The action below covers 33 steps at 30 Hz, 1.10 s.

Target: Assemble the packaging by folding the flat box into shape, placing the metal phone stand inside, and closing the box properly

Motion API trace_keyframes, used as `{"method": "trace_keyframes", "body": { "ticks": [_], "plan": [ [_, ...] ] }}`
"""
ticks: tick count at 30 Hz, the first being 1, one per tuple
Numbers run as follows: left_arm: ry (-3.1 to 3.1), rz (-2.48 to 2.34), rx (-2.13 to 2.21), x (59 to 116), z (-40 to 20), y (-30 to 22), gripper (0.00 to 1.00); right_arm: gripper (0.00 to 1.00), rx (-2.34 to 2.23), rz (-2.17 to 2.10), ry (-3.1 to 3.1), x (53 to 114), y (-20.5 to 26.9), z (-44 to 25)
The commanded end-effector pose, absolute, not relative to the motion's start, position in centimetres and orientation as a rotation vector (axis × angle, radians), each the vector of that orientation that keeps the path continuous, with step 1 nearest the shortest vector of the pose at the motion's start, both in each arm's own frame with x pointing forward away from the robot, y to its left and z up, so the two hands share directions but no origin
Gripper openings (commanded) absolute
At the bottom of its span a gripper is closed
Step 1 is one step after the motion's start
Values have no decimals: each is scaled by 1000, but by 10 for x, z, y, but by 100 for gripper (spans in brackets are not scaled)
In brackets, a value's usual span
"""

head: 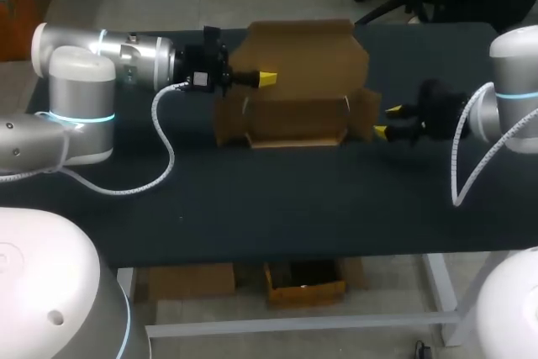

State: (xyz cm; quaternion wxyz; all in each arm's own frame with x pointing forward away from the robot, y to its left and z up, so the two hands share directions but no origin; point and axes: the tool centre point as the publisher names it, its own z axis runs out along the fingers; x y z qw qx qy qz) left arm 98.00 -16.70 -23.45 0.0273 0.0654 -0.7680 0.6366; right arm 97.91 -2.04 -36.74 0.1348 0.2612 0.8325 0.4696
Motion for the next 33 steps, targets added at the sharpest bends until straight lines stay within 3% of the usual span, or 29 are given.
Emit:
{"method": "trace_keyframes", "body": {
  "ticks": [1,6,9,14,22,33],
  "plan": [
    [-2372,1962,199,981,-239,-166,0,56,753,1376,2414,991,-13,-373],
    [-2372,1962,199,981,-239,-166,0,45,749,1397,2411,997,-4,-374],
    [-2372,1962,199,981,-239,-166,0,31,745,1409,2403,1000,0,-373],
    [-2372,1962,199,981,-239,-166,0,27,753,1416,2396,1004,7,-375],
    [-2372,1962,199,981,-239,-166,0,0,788,1419,2377,999,11,-378],
    [-2372,1962,199,981,-239,-166,0,0,842,1412,2333,989,15,-380]
  ]
}}
